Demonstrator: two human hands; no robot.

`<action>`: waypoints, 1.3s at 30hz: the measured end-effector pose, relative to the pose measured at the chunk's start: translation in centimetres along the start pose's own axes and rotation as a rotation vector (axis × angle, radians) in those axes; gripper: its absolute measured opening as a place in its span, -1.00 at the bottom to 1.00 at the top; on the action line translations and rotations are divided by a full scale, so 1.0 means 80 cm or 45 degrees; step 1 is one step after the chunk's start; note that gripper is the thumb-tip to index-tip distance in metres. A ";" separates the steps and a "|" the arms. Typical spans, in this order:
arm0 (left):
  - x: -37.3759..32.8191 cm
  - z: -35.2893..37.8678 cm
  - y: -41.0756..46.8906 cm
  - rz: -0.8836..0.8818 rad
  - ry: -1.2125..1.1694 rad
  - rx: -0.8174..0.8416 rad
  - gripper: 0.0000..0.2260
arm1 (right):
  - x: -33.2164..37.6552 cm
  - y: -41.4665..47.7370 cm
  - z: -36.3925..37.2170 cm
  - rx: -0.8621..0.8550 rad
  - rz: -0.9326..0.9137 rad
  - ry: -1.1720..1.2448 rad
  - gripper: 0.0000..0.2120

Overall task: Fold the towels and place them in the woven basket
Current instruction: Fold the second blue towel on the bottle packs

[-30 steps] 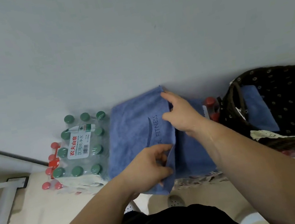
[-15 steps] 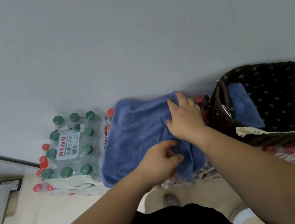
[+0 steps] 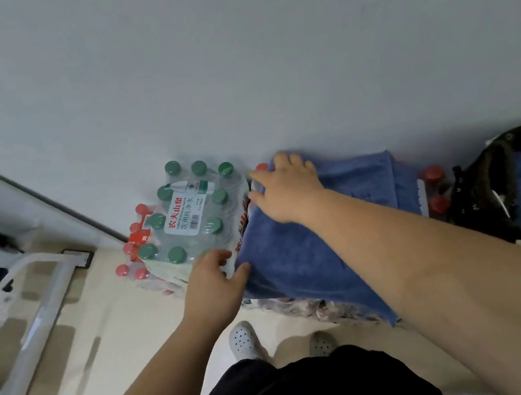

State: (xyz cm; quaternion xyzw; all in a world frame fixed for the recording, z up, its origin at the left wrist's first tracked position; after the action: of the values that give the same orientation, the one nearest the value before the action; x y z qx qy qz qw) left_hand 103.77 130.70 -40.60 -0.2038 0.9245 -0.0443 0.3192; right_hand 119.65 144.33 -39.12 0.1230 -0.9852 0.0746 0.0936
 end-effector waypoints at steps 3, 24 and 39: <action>-0.002 0.007 -0.004 0.034 -0.001 0.043 -0.87 | 0.004 0.013 0.008 0.064 0.050 -0.107 -0.53; 0.065 -0.057 0.055 -0.190 -0.390 0.233 -0.91 | 0.121 0.052 0.019 -0.233 0.056 0.303 -0.46; 0.194 -0.151 0.156 -0.285 -0.277 0.179 -0.96 | 0.269 0.115 0.060 -0.071 -0.092 0.488 -0.32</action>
State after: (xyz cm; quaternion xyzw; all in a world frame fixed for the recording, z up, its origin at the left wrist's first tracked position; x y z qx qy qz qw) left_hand 80.99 135.19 -42.53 -0.2864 0.8505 -0.1219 0.4240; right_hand 95.99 147.40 -40.53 0.1393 -0.9459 0.0660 0.2854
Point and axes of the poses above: each hand's wrist, its own y-axis towards the middle knuckle, its own z-axis out of the palm, x = y × z, the point moved 3 cm from there along y, towards the middle knuckle, and after that the axes turned 8 degrees about -x, right-handed, at the moved point
